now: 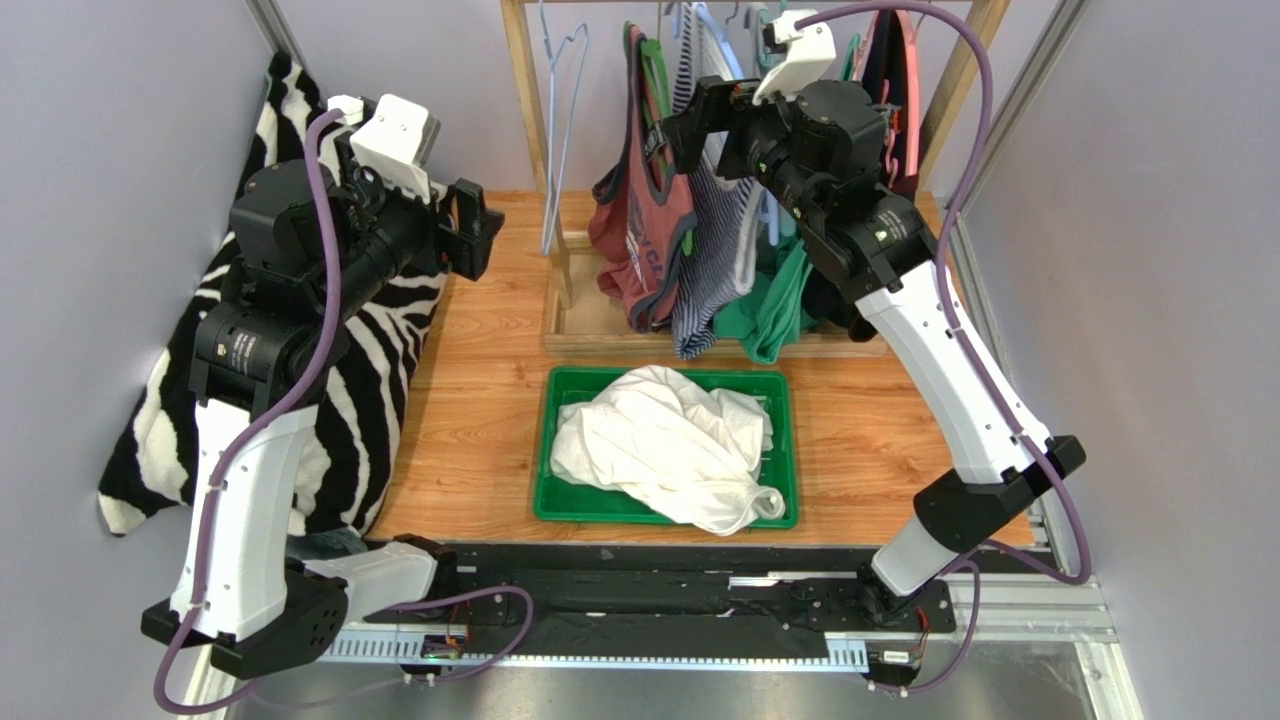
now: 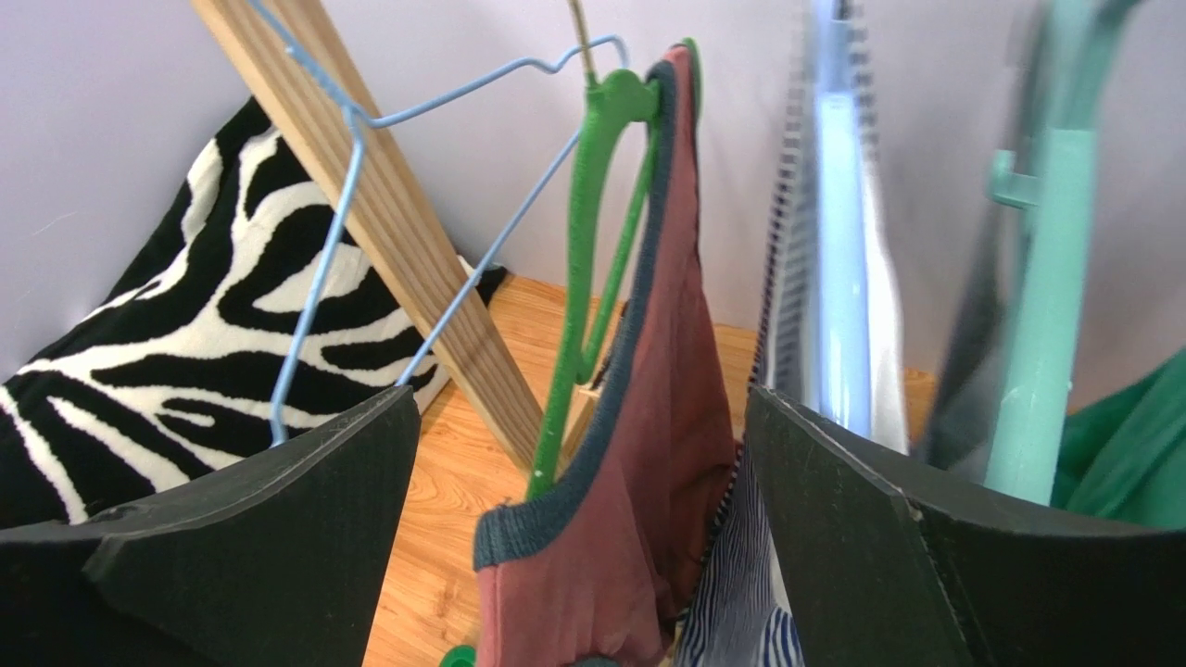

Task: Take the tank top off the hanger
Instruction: Place the hanger at the clothesline, then pick up the hanger from the clothesline.

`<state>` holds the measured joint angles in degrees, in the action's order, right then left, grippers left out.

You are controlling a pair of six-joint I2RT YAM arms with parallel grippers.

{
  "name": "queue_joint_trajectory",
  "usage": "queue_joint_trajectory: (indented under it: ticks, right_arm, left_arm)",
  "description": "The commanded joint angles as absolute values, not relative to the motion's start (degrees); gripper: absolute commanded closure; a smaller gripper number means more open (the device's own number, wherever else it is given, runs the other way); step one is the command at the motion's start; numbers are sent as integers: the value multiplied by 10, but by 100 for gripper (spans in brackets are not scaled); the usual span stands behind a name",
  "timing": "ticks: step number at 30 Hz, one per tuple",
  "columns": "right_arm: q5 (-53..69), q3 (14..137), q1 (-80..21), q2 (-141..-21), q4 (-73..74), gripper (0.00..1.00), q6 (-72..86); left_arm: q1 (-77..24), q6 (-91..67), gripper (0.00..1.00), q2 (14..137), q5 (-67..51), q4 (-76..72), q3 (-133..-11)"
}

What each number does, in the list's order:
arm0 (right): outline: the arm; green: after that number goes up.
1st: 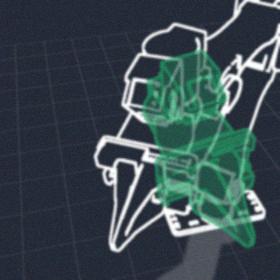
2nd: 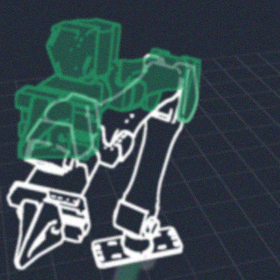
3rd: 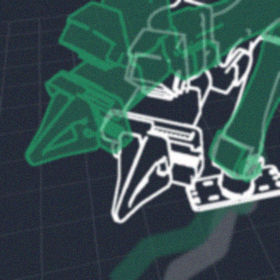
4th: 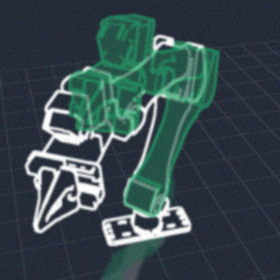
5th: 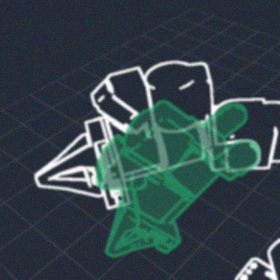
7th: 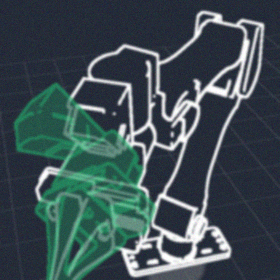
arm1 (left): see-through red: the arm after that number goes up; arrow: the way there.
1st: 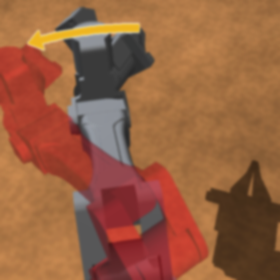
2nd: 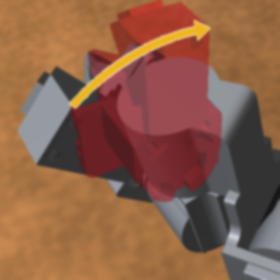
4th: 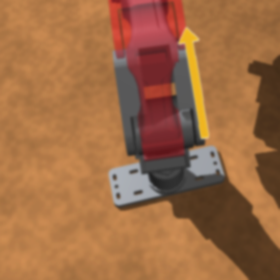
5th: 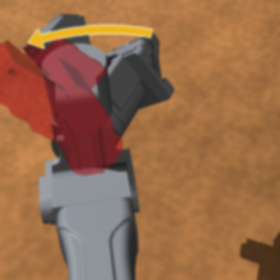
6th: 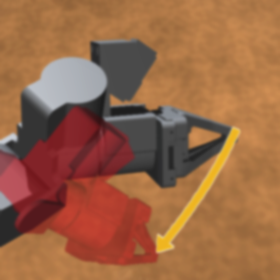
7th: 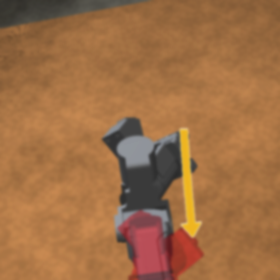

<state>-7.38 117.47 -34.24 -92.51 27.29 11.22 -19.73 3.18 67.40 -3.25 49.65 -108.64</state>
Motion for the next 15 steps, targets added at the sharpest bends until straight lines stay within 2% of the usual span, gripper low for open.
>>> queue_joint_trajectory:
  ticks: [1,15]
  right_arm:
    - [-76,1187,-325,-911,338,5,138]
    - [11,1158,-337,-911,346,5,122]
  left_arm:
    - [-195,40,4,674,-48,480,-1085]
    - [-195,47,2,663,-57,477,-1058]
